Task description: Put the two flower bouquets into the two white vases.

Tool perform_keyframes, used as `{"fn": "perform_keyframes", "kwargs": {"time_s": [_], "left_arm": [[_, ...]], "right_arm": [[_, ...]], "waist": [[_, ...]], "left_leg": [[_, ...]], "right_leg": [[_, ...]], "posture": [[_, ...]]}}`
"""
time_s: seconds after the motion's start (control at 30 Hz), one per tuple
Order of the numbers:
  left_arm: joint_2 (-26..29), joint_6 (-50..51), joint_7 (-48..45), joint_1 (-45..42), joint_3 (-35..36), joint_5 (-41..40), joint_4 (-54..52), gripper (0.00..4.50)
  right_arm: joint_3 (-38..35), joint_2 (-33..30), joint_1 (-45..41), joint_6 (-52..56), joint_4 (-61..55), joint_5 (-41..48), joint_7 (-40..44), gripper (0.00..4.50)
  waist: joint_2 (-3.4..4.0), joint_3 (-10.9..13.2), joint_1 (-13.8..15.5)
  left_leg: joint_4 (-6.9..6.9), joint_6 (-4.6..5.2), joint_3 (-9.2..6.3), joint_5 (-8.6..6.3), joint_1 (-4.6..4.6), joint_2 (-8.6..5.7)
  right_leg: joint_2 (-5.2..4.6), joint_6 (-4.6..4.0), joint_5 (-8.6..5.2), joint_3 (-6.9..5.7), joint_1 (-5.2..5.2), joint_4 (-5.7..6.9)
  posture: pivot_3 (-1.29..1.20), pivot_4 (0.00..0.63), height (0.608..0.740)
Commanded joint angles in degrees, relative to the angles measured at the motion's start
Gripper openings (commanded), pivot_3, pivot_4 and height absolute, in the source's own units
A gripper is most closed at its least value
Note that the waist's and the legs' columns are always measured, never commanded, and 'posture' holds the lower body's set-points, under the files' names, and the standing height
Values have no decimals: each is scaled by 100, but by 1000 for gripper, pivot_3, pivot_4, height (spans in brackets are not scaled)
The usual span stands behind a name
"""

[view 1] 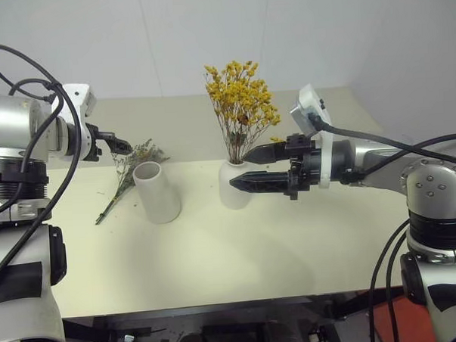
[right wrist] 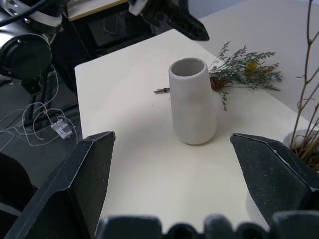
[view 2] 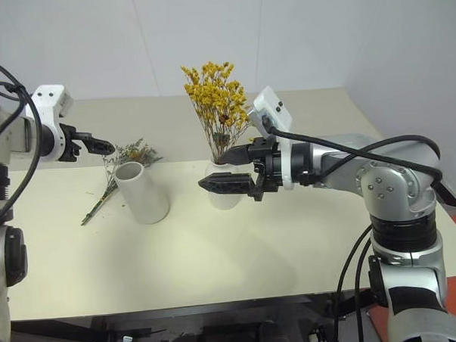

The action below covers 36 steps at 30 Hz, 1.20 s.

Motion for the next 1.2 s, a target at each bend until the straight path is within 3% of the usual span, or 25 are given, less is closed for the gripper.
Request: {"fn": "perform_keyframes", "kwargs": {"time_s": [0.03, 0.53, 0.97, 1.07, 1.2], "left_arm": [[-73, -379, 122, -315, -78, 261, 545, 4500], [-882, -2068, 209, -747, -369, 1088, 3525, 4500], [-1017, -2736, 377, -337, -161, 1395, 4374, 4500], [-983, -2843, 545, -206, -37, 1397, 4453, 3940], [-977, -2918, 584, -61, 118, 1389, 4500, 2670]], "right_arm": [[-45, 57, -236, -119, -46, -19, 28, 4445], [66, 261, -529, -117, 75, -156, 106, 4445], [-15, 207, -488, -14, 13, -95, -5, 4445], [-23, 196, -480, -1, 5, -78, -17, 4500], [-55, 161, -452, 48, -12, -35, -28, 4500]], "waist": [[0, 0, 5], [0, 0, 3], [-1, -1, -4], [-2, -1, 2], [-3, -2, -5]], "left_leg": [[0, 0, 0, 0, -1, 0], [0, 0, 0, 0, -10, -2], [0, 0, 0, 0, -10, -3], [0, 0, -1, 0, -10, -2], [0, 0, -1, 0, -7, -5]], "right_leg": [[0, 0, 0, -1, -1, 0], [-4, -2, 1, -6, -4, 0], [-5, -2, 2, -7, -4, 1], [-5, -3, 2, -8, -4, 1], [-7, -3, 2, -7, -3, 2]], "posture": [[0, 150, 740], [0, 150, 740], [0, 150, 740], [0, 150, 740], [0, 150, 740]]}}
